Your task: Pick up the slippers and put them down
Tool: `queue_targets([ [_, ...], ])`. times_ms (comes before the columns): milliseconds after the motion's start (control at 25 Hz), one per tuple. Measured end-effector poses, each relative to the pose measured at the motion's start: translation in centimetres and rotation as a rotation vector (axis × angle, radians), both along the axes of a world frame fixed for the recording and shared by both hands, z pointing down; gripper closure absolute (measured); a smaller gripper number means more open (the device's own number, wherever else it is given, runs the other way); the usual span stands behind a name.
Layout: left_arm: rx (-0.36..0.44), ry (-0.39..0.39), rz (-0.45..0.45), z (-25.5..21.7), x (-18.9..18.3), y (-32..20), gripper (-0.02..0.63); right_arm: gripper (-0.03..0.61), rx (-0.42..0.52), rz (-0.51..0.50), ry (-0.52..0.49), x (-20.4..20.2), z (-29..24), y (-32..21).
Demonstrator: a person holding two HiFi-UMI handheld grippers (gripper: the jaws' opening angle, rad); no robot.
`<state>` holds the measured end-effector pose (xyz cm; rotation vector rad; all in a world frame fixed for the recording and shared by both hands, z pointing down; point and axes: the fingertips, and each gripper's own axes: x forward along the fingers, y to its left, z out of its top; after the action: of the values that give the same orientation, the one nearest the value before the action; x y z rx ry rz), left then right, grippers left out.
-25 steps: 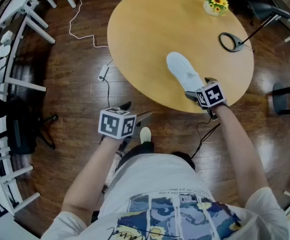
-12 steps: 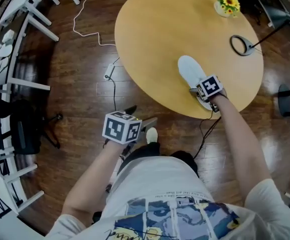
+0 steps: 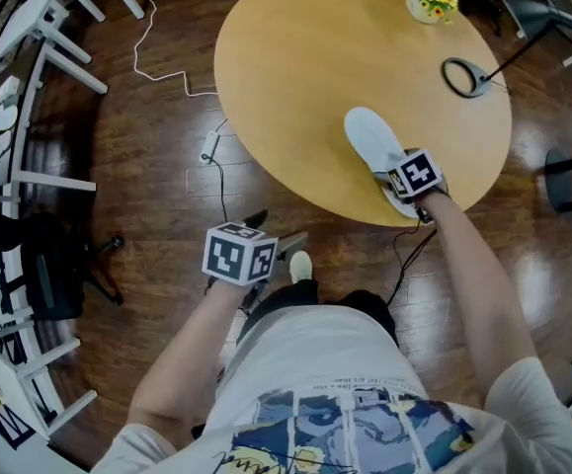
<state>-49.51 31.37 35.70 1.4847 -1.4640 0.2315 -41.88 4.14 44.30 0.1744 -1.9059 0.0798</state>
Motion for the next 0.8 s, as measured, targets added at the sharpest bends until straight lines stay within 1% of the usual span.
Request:
queue_targets([
  [120,0.005,-0.048,0.054,-0.3,0.8,-0.7,0.204,0.133,0.002,0.014,-0.019,1.0,-1.9,0.5],
  [240,0.026,-0.035,0.097,-1.2,2.1,-2.0,0.204,0.133,0.006,0.037,-0.023,2.7,-4.5,0.8],
  [400,0.055,-0.009,0.176,-0.5,5.6,-4.3,0.204,0.133,0.014,0.099,-0.041,7.3,-6.0,0.9],
  [600,0.057,-0.018,0.27,-0.4,9.2,-8.0,0.204,0.133,0.032,0.165,-0.077,12.9,-8.4,-0.7],
  [800,0.051,-0.045,0.356,-2.0,15.3,-12.8,0.204,0.133,0.033,0.256,-0.106,21.8,-10.6,-3.6],
])
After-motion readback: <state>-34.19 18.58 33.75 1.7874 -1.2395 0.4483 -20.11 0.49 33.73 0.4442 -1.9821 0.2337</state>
